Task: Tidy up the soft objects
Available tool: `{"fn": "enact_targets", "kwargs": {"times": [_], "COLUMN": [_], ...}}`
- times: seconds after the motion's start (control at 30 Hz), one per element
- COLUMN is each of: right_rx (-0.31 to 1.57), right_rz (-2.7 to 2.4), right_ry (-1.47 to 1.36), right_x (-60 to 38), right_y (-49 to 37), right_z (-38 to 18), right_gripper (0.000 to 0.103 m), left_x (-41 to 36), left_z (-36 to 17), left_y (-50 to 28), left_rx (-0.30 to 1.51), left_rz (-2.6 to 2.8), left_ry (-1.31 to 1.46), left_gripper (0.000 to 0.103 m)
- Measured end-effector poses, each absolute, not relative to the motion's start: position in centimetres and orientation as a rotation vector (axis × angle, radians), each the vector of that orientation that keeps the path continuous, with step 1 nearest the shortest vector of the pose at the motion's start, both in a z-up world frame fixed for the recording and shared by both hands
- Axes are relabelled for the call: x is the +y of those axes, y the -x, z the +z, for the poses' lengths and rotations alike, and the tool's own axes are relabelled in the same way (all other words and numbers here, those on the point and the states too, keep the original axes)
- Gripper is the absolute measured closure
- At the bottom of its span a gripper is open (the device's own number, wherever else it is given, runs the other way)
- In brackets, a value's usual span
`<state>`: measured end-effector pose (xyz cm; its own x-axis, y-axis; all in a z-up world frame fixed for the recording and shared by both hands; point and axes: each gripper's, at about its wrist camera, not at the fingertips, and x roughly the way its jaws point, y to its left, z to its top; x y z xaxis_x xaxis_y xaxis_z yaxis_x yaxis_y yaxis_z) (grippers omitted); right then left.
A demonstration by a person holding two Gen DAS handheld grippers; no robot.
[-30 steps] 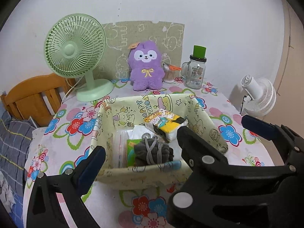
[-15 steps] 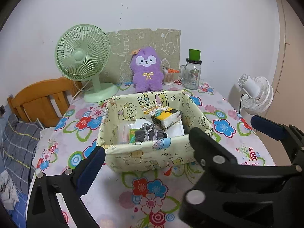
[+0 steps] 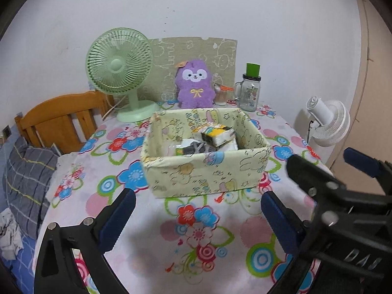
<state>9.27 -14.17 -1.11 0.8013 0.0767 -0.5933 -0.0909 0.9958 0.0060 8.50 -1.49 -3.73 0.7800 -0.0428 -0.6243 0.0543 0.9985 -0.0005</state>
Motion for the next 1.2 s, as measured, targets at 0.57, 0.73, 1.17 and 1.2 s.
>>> {"fn": "enact_targets", "kwargs": {"times": [0.57, 0.73, 1.17, 1.2], "right_rx": [0.567, 0.546, 0.533, 0.537], "right_rz": [-0.009, -0.01, 0.013, 0.013], "right_ry": [0.051, 0.065, 0.062, 0.06], "right_x": [-16.4, -16.2, -15.8, -15.8], "right_y": [-4.7, -3.4, -2.1, -2.2], "right_z": [1.1, 1.7, 1.9, 1.8], "right_gripper": [0.0, 0.0, 0.0, 0.0], "left_x": [1.5, 1.3, 1.1, 1.1], "left_z": [-0.9, 0.6, 1.3, 1.2], "left_y": [-4.1, -2.7, -1.3, -1.4], "left_rx": [0.605, 0.558, 0.539, 0.542], "left_rz": [-0.004, -0.033, -0.039, -0.04], "left_ry": [0.037, 0.039, 0.022, 0.02], "left_gripper": [0.0, 0.0, 0.0, 0.0]}}
